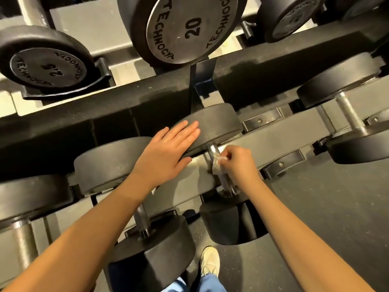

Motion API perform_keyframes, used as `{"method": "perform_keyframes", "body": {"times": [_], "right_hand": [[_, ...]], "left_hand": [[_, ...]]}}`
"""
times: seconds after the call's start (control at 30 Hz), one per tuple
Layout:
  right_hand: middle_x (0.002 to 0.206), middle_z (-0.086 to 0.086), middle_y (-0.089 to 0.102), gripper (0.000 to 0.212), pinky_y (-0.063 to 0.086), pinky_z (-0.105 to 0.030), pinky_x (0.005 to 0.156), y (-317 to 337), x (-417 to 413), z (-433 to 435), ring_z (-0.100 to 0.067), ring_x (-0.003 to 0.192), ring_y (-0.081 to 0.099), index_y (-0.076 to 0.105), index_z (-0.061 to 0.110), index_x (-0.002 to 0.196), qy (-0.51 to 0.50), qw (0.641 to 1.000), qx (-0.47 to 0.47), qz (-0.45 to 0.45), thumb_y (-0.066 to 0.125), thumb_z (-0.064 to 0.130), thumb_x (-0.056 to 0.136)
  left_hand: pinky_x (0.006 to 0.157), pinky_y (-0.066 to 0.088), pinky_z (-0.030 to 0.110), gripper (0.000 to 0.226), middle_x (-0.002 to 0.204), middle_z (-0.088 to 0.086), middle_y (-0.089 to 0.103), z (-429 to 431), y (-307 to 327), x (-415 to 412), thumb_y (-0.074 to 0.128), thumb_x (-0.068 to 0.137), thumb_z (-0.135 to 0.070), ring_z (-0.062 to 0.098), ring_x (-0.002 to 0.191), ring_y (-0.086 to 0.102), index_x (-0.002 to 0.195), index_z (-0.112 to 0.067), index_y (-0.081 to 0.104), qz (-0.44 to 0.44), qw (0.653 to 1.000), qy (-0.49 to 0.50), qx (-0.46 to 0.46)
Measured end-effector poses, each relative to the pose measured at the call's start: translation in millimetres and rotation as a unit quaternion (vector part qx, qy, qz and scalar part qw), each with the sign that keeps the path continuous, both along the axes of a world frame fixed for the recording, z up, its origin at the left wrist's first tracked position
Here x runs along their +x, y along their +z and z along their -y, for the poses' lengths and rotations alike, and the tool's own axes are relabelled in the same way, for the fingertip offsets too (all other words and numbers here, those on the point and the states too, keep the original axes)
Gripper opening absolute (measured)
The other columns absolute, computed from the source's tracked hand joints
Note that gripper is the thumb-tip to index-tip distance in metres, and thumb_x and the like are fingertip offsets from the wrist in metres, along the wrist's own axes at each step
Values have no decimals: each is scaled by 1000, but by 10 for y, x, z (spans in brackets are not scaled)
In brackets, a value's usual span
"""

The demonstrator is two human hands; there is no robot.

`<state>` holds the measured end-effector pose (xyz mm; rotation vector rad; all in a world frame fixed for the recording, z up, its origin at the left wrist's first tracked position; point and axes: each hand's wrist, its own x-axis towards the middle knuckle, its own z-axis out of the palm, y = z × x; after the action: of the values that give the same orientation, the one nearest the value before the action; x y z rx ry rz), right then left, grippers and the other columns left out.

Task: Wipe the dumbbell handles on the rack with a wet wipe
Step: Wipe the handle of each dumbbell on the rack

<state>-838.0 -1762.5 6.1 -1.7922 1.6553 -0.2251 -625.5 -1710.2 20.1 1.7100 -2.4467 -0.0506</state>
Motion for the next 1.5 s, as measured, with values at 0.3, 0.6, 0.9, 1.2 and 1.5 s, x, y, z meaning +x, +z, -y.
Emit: {"method": "perform_keyframes", "body": {"times": [0.3, 0.6, 0.9, 1.2, 1.5], "right_hand": [[76, -1, 53, 12, 41, -26, 60, 15, -176, -193, -21, 70, 54, 56, 16, 72, 70, 972, 77, -211, 57, 6, 80], [80, -3, 52, 18, 25, -23, 58, -74, 295, -46, -16, 69, 46, 54, 12, 72, -86, 989, -110, 46, 70, 14, 78], [79, -5, 56, 4, 39, -25, 56, 25, 2, -228, -22, 69, 53, 65, 9, 83, -14, 989, 3, -149, 66, 13, 82], [74, -7, 64, 15, 38, -19, 58, -70, -11, -92, -13, 62, 54, 69, 8, 73, -27, 999, -31, -24, 64, 9, 87], [95, -10, 69, 15, 41, -24, 72, -48, 55, 91, -24, 87, 62, 72, 6, 97, -54, 997, -15, 47, 62, 8, 86]], "left_hand": [[113, 29, 44, 68, 159, 1, 20, 3, 13, -6, 47, 92, -39, 21, 146, 18, 152, -16, 23, 5, 1000, -3, -1], [113, 30, 44, 70, 159, 1, 19, -1, 20, -18, 50, 90, -37, 20, 147, 17, 152, -16, 23, 12, 1000, 0, 0], [114, 29, 43, 69, 160, 1, 17, 4, -10, -18, 42, 93, -43, 20, 147, 15, 152, -16, 20, 22, 1000, 4, 4], [115, 24, 43, 67, 158, 2, 23, -17, 15, -104, 46, 92, -41, 21, 146, 18, 150, -14, 28, -20, 1000, 21, -1], [117, 8, 39, 61, 158, 8, 20, 393, 173, -367, 24, 96, -42, 28, 147, 13, 150, -13, 24, 0, 1000, 7, -5]]}}
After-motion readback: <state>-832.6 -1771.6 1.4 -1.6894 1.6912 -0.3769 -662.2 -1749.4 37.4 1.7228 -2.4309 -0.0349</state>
